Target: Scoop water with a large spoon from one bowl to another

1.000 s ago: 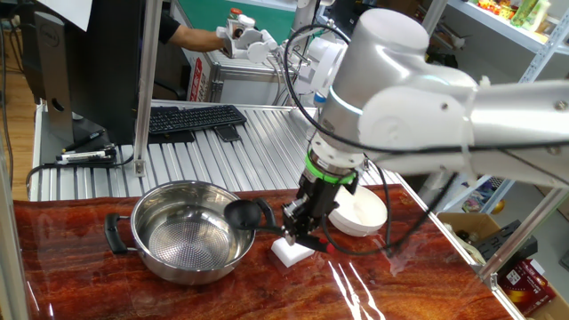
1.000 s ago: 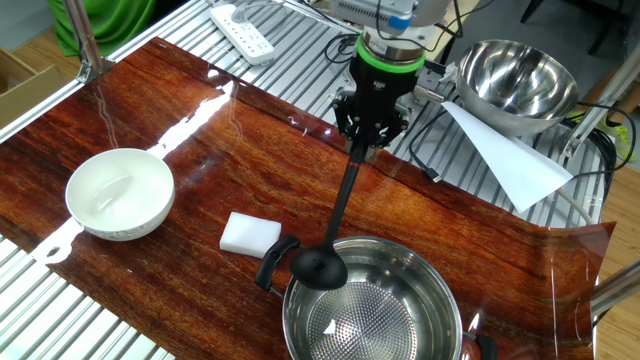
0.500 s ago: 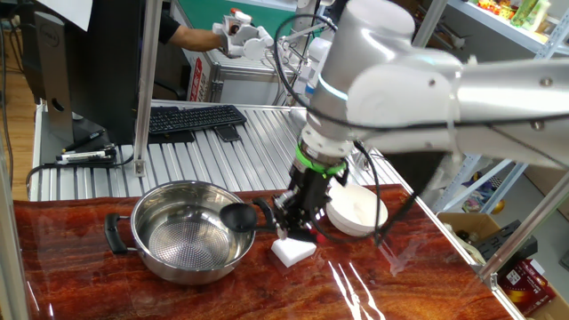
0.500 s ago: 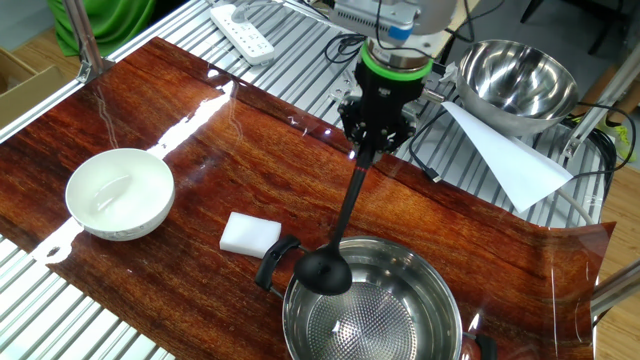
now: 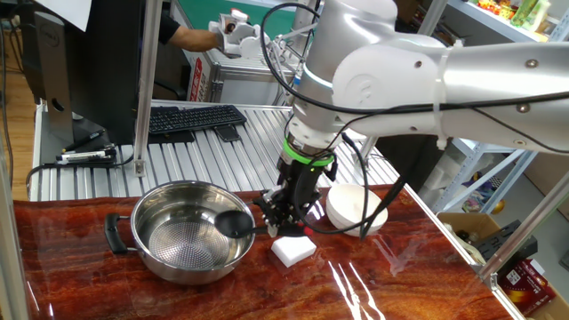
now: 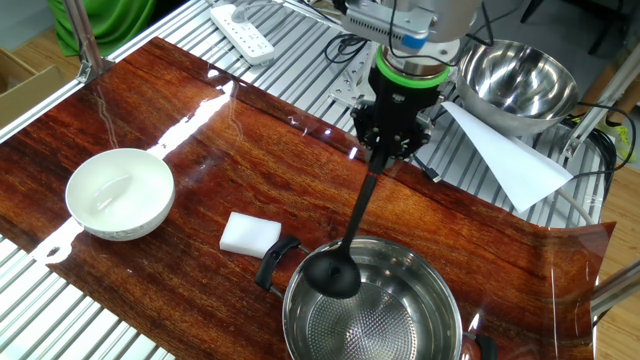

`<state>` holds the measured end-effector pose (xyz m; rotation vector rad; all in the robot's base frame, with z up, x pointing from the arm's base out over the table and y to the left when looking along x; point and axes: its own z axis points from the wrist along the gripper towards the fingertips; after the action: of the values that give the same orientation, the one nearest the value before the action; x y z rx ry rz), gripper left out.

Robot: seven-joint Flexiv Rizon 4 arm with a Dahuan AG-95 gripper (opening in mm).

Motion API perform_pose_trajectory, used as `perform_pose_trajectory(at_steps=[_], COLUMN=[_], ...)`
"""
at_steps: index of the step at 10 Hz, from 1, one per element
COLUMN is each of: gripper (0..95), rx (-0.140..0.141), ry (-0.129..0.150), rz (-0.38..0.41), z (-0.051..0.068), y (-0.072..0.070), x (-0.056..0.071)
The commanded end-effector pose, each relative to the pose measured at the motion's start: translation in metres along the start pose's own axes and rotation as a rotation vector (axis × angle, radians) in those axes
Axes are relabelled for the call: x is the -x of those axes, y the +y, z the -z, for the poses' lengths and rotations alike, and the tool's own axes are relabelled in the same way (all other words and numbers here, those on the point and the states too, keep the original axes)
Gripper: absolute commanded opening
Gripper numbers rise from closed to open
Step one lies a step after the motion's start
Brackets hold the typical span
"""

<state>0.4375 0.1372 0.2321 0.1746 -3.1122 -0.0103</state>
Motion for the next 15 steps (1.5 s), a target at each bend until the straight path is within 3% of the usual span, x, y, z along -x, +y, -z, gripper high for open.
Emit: perform_pose_trajectory(at_steps=[1,5,8,11,12,13,15], gripper=[0.0,0.0,0.0,0.0,0.0,0.0,0.0], rx=[0.004,0.002,-0.008,-0.013,-0.058,-0.084,-0.104], ry=[0.007,0.026,0.075,0.1,0.084,0.066,0.058], rz=[-0.022,-0.06,-0.081,-0.09,-0.082,-0.079,-0.077], z=[0.001,0.005,0.002,-0.001,-0.001,-0.001,-0.003], y=[0.01,0.031,0.041,0.043,0.044,0.045,0.048], x=[0.0,-0.002,0.003,0.004,0.004,0.003,0.003])
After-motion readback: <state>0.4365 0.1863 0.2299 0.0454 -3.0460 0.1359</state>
